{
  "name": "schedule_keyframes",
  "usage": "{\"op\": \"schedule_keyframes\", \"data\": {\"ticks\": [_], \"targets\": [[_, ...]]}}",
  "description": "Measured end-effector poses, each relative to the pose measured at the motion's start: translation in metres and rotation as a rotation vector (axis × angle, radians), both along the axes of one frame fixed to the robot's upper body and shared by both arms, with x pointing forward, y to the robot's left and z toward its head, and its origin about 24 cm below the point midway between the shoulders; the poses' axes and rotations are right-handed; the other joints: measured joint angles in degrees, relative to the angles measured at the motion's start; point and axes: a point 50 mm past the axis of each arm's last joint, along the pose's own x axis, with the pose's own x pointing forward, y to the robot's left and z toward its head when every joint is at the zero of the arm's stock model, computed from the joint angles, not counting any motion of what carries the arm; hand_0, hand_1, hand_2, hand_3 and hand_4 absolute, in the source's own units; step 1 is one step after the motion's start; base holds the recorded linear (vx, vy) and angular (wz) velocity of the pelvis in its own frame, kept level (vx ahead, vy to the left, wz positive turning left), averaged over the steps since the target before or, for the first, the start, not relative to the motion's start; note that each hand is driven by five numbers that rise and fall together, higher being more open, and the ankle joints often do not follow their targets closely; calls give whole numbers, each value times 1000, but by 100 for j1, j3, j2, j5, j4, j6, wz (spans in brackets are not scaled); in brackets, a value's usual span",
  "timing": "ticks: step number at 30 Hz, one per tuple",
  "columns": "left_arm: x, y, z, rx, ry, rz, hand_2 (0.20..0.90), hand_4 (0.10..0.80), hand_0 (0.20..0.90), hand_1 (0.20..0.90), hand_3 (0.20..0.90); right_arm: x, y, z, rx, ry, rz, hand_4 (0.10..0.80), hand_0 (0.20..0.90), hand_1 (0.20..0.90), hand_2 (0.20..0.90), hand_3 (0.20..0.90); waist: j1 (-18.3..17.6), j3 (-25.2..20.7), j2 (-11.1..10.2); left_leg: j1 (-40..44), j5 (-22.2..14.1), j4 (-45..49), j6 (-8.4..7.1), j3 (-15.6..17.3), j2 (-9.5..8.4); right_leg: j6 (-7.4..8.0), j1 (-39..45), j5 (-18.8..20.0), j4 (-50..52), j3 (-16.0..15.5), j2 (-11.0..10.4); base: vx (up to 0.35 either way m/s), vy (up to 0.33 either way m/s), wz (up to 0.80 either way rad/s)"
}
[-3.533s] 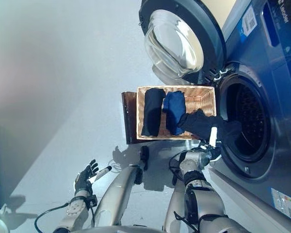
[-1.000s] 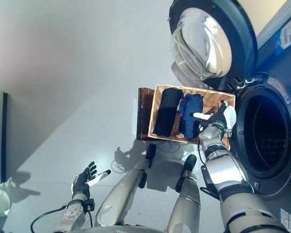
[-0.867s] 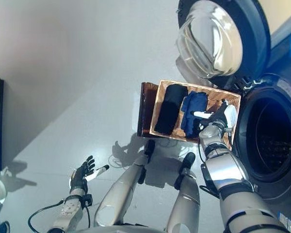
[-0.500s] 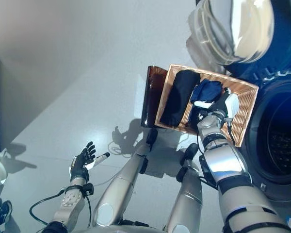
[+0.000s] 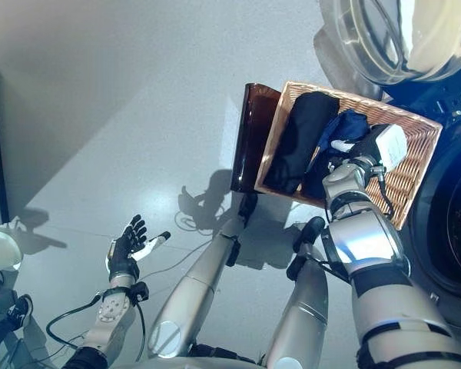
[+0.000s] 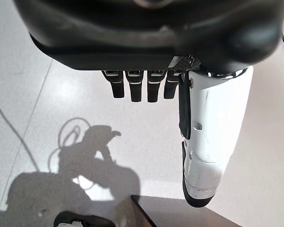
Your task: Pick up the clothes and place them into the washing machine
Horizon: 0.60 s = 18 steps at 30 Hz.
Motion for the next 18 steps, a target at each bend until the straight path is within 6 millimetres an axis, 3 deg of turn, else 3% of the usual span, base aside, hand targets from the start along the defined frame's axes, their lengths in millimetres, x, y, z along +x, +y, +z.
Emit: {"op": "schedule_keyframes", "data": {"ticks": [11, 18], "targets": [[-5, 3, -7, 13, 38, 9, 900, 800, 900, 900, 900, 2, 7, -3, 10, -17, 8, 300, 200, 200, 200, 200, -149, -3, 4, 252, -5, -67, 7, 235, 12, 62, 110, 71, -53, 268, 16, 19, -11, -9], [-12, 8, -17, 30, 96, 21, 900, 800, 900, 900, 900, -8, -1, -22, 171, -80, -42, 300, 200, 200, 200, 200, -286, -87, 38, 726, -18, -238, 56, 337, 86, 36, 614, 218, -431, 290, 106, 20, 6, -11]]}}
